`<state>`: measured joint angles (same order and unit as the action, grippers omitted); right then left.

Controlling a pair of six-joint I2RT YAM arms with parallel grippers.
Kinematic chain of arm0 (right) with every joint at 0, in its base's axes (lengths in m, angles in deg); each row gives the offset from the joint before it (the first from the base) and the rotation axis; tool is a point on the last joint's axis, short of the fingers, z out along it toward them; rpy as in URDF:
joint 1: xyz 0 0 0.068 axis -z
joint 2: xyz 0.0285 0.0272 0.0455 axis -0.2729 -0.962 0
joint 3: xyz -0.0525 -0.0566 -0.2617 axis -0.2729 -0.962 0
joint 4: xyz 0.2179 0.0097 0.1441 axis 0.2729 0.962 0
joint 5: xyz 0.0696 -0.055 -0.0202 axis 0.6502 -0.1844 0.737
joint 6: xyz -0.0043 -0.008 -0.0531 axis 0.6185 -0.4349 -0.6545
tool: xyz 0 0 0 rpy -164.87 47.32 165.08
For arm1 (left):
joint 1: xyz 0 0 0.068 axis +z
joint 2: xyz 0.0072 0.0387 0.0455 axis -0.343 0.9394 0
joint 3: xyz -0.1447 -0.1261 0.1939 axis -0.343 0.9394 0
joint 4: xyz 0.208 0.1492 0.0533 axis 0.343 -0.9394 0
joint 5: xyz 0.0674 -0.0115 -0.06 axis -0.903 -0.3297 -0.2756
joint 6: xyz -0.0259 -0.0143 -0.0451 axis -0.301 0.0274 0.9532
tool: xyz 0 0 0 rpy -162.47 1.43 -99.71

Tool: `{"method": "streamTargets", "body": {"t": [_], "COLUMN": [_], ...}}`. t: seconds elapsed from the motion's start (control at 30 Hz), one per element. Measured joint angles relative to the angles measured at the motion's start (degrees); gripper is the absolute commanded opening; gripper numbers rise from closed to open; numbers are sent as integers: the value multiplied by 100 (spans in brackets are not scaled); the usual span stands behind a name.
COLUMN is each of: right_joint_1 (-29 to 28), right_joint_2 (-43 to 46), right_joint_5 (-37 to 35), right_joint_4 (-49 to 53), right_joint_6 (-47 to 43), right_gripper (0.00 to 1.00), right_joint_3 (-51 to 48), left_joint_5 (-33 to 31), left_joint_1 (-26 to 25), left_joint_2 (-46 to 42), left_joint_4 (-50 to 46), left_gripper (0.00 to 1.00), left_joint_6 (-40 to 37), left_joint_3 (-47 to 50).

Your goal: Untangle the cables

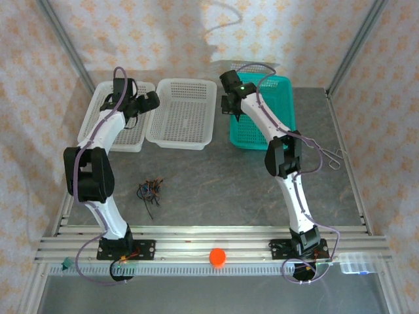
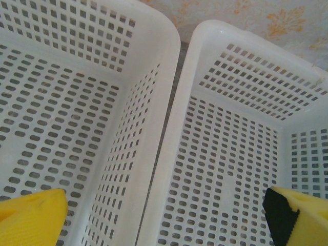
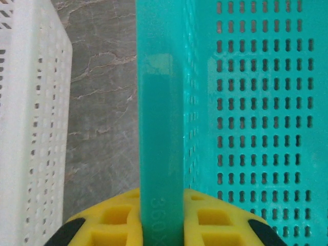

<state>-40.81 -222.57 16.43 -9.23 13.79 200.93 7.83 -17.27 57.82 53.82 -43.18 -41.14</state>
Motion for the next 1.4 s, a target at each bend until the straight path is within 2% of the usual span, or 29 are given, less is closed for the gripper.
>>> {"method": "streamTargets", "body": {"t": [0.07,0.13,0.37,0.57,0.7,0.83,1.17,1.4], "right_joint_1": [39,61,52,52,52,55,55,55], "right_joint_2": [-129,-199,-201,111,361,450,450,450], "right_joint_5": [155,341,605,911,1121,1202,1156,1051], "right_joint_4": [-81,-308,-811,-1012,-1097,-1115,-868,-595], "right_joint_6": [-74,-120,-79,59,138,240,426,435], "right_gripper": [43,55,79,81,81,82,84,79], "right_joint_3": [122,177,179,-234,-446,-481,-485,-485], "left_joint_5": [42,70,264,472,730,1029,1296,1416], "left_joint_1": [0,0,101,109,105,63,-352,-540], "left_joint_2": [81,136,431,763,951,1038,1071,1071], "left_joint_4": [-24,-31,-114,-184,-249,-271,-282,-254], "left_gripper": [99,99,99,99,88,86,84,84], "left_joint_6": [-7,-26,-114,-153,-184,-260,-275,-129], "left_joint_3": [-44,-55,-133,-181,-289,-387,-597,-595]}}
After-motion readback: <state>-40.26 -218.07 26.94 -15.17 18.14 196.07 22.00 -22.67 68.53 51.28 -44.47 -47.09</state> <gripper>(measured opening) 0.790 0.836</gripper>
